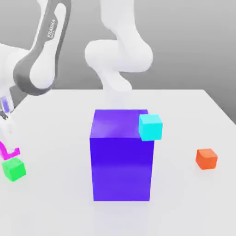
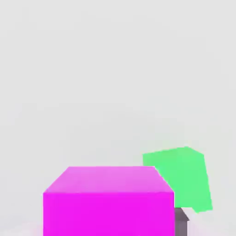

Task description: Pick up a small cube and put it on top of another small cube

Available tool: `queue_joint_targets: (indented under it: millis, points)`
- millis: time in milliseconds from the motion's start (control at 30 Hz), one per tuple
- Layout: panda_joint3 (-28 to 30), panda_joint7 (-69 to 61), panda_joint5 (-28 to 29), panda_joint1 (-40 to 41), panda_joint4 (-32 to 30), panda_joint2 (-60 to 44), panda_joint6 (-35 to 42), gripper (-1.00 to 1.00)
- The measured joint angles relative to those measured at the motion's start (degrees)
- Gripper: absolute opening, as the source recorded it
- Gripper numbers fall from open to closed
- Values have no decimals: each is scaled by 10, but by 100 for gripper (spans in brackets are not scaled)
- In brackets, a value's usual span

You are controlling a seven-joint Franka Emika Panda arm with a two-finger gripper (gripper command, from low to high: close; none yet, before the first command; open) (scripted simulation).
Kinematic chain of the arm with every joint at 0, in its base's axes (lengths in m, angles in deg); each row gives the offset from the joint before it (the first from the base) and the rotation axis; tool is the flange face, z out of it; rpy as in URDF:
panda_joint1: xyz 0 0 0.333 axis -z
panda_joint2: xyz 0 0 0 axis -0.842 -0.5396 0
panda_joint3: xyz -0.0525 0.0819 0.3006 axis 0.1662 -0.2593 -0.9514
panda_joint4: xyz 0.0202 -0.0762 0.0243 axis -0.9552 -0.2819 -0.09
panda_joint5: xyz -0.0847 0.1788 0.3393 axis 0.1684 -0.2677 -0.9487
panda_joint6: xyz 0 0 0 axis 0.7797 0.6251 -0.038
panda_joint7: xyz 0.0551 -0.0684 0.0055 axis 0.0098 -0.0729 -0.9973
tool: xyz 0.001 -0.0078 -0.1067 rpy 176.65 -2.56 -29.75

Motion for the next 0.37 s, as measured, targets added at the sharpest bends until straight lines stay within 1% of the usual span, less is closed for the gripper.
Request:
queue_joint_targets:
  millis: [100,267,300,367]
  points:
    - [-9,-7,-34,4,-6,-29,-37,-100]
    - [-60,-67,-120,38,-1,-105,-100,-100]
    - [-67,-75,-131,44,-1,-115,-107,100]
    - [-67,-75,-131,44,-1,-115,-107,100]
